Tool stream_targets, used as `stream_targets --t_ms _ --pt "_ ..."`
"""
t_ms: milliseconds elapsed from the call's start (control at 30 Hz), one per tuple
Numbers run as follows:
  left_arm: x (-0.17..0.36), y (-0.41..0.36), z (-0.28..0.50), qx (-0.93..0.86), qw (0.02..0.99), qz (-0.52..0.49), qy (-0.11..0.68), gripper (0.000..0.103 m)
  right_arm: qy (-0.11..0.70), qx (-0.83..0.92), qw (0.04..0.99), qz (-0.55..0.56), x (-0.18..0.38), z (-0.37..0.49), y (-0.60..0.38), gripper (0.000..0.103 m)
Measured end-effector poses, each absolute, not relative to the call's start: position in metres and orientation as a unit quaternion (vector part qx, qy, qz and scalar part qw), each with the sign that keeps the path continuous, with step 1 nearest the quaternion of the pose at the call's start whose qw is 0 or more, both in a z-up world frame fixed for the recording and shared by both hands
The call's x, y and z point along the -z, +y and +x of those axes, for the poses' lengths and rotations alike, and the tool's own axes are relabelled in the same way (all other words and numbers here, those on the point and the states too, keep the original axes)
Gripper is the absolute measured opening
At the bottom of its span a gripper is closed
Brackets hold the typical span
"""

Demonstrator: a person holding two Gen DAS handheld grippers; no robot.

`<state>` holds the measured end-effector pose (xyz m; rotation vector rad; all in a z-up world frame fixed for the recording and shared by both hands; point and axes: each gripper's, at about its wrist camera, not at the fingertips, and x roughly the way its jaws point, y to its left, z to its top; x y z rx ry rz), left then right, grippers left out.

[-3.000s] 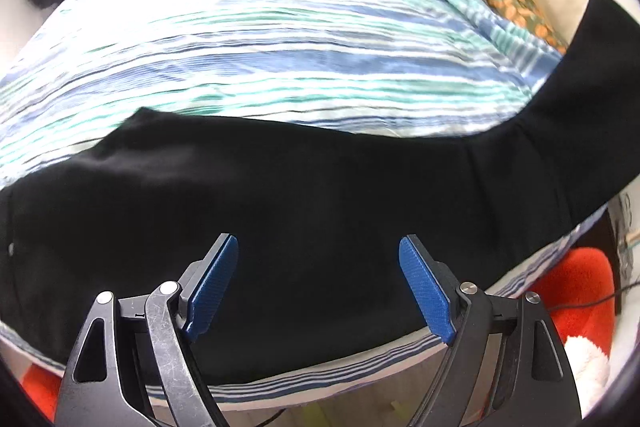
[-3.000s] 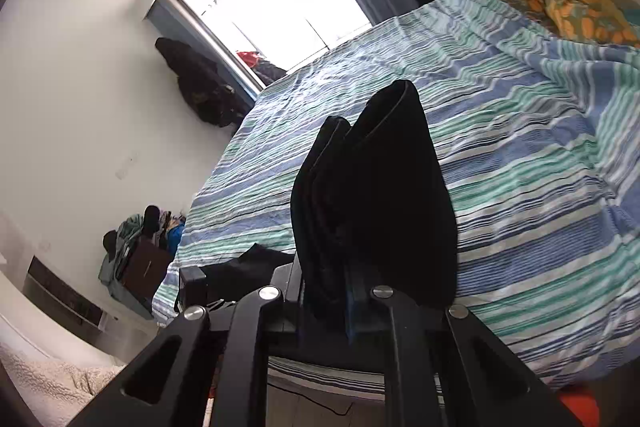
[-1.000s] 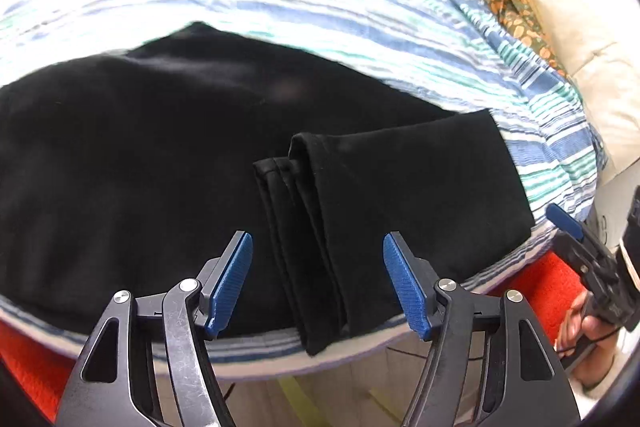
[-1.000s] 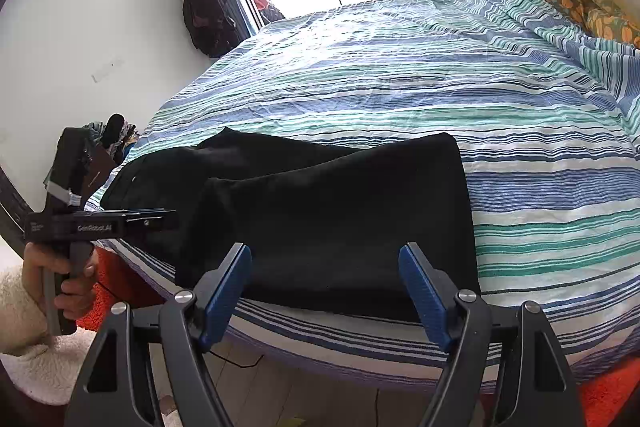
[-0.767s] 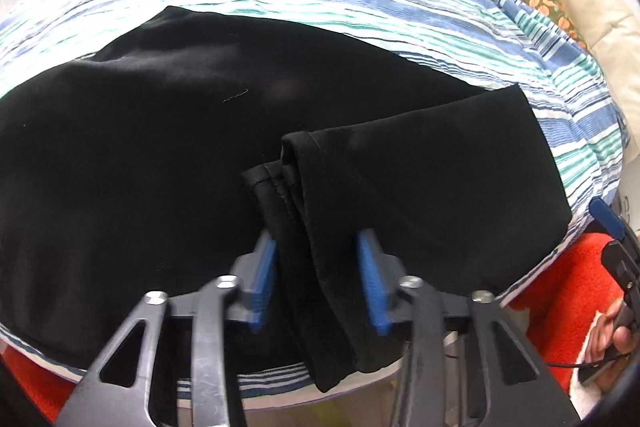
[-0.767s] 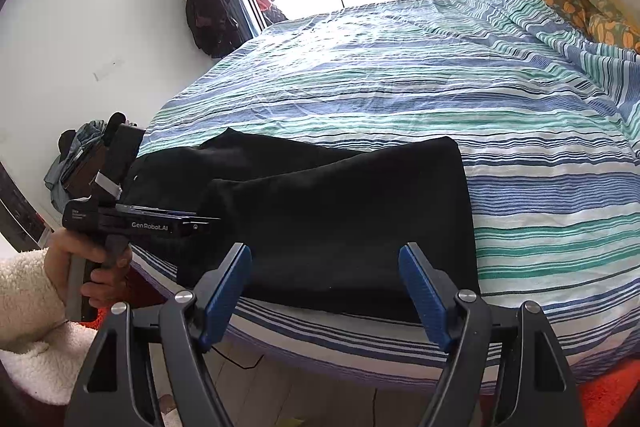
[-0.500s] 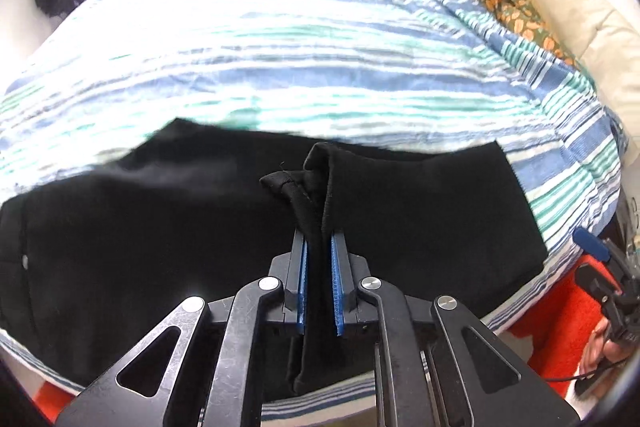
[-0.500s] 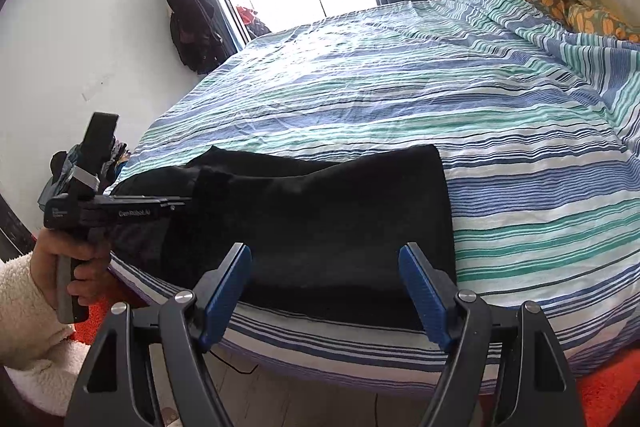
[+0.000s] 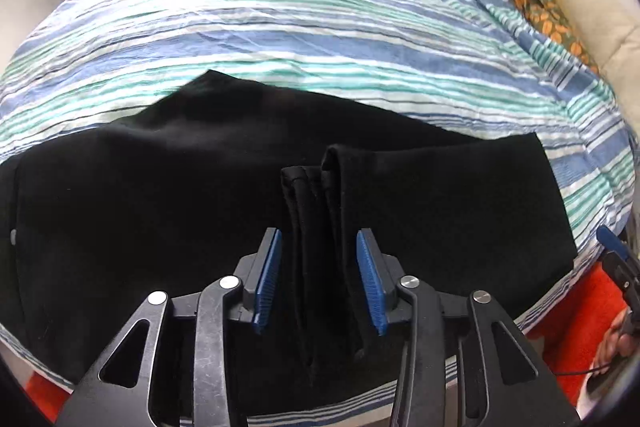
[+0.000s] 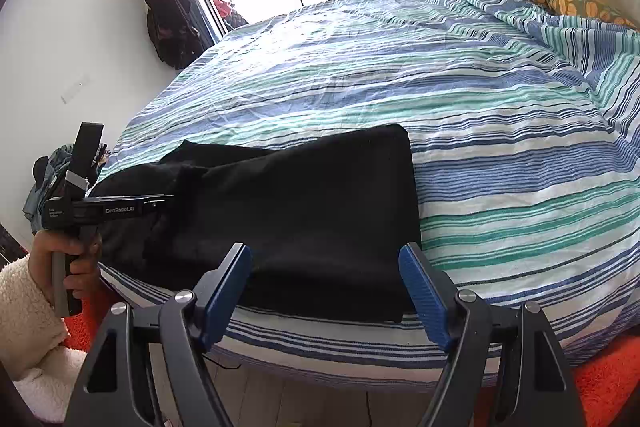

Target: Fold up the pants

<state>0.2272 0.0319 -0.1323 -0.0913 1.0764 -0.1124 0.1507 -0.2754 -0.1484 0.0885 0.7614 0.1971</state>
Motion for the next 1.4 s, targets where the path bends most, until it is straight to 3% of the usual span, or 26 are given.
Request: stream_targets --t_ms 167,233,367,433,600,767,1000,1233,1300,1400 --pt "0.102 0.03 0.204 0.049 0.885 -0.069 0.458 0.046 0.35 -0.163 0.922 0.007 0.142 0.153 -0.253 0.071" --pt "0.1 0.024 0.195 0.073 0.887 -0.083 0.449 0.046 0.371 -0.194 0.908 0.013 0.152 0.156 -0.243 0.064" --pt "0.125 -0.004 0.194 0.11 0.869 -0.058 0.48 0.047 0.472 -0.16 0.866 0.039 0.197 0.177 -0.246 0.064" --pt "0.143 -0.013 0.194 0.107 0.859 -0.038 0.498 0.047 0.475 -0.152 0.865 0.059 0.2 0.178 -0.255 0.056" --pt "0.158 -0.014 0.186 0.105 0.852 -0.049 0.51 0.051 0.373 -0.137 0.916 0.053 0.158 0.16 -0.265 0.059" --pt "0.162 -0.026 0.185 0.102 0.856 -0.012 0.506 0.056 0.487 -0.107 0.866 0.042 0.204 0.184 -0.264 0.06" --pt "0.164 -0.026 0.183 0.1 0.858 -0.009 0.505 0.056 0.412 -0.106 0.904 0.038 0.153 0.205 -0.259 0.063" --pt "0.15 -0.019 0.177 0.099 0.858 -0.024 0.503 0.057 0.451 -0.076 0.888 0.042 0.187 0.234 -0.263 0.06" --pt "0.136 -0.01 0.172 0.088 0.868 -0.032 0.488 0.069 0.414 -0.082 0.906 0.04 0.174 0.216 -0.264 0.06" --pt "0.117 0.013 0.168 0.063 0.878 -0.044 0.472 0.079 0.374 -0.083 0.924 0.01 0.154 0.195 -0.263 0.065"
